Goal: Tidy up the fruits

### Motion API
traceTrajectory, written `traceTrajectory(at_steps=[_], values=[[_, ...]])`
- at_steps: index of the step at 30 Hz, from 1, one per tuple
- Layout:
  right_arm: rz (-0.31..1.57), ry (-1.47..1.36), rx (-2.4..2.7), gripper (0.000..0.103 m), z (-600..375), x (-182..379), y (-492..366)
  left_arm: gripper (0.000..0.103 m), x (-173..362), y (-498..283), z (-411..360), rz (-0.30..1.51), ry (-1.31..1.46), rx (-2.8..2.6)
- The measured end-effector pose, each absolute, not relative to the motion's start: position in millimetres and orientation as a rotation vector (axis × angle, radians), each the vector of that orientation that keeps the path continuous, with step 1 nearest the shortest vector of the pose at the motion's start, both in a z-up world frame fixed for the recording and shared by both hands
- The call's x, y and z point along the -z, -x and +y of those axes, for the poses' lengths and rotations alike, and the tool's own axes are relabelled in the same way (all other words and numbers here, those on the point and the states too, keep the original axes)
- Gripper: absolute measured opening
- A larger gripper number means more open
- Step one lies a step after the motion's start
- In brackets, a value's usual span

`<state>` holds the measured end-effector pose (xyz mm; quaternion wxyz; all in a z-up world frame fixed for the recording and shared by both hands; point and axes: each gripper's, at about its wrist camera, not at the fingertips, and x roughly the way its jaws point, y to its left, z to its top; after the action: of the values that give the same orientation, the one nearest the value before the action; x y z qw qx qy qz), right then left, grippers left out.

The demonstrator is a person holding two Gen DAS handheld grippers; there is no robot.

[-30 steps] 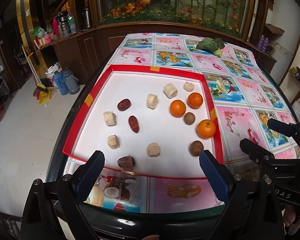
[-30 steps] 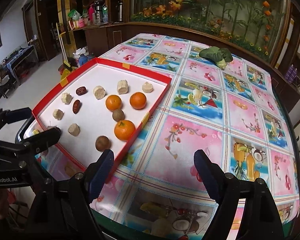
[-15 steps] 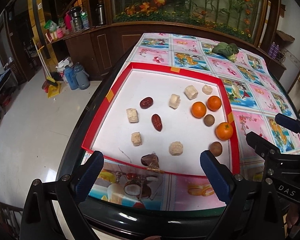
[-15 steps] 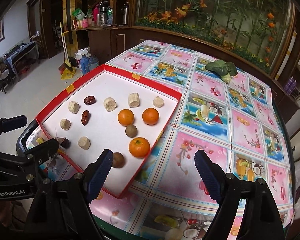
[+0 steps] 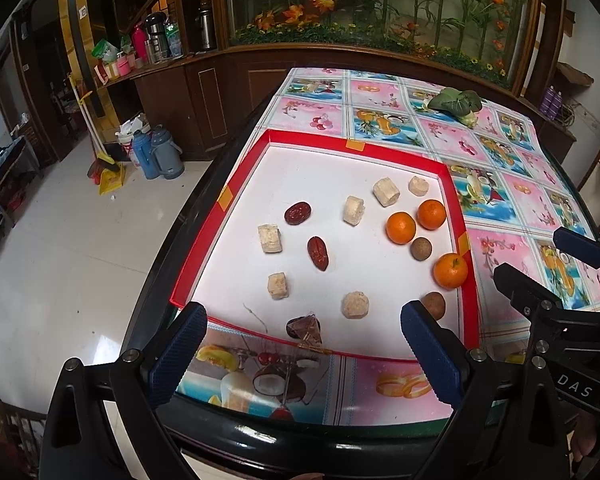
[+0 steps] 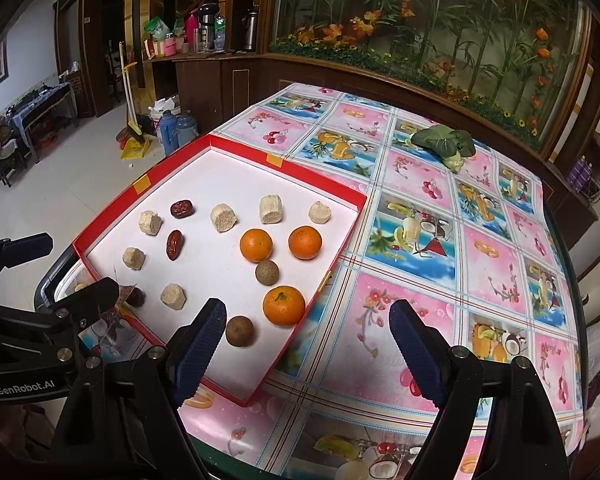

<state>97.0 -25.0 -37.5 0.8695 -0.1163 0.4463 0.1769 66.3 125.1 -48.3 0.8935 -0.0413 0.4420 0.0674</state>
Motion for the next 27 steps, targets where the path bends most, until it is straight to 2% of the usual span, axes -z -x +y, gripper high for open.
traceTrajectory(at_steps=[27], values=[[0.914,0.261,-0.325,0.085,-28.9,33.7,-97.7,0.099,46.3,-69.1,127.3,0.927,0.064,-0.146]])
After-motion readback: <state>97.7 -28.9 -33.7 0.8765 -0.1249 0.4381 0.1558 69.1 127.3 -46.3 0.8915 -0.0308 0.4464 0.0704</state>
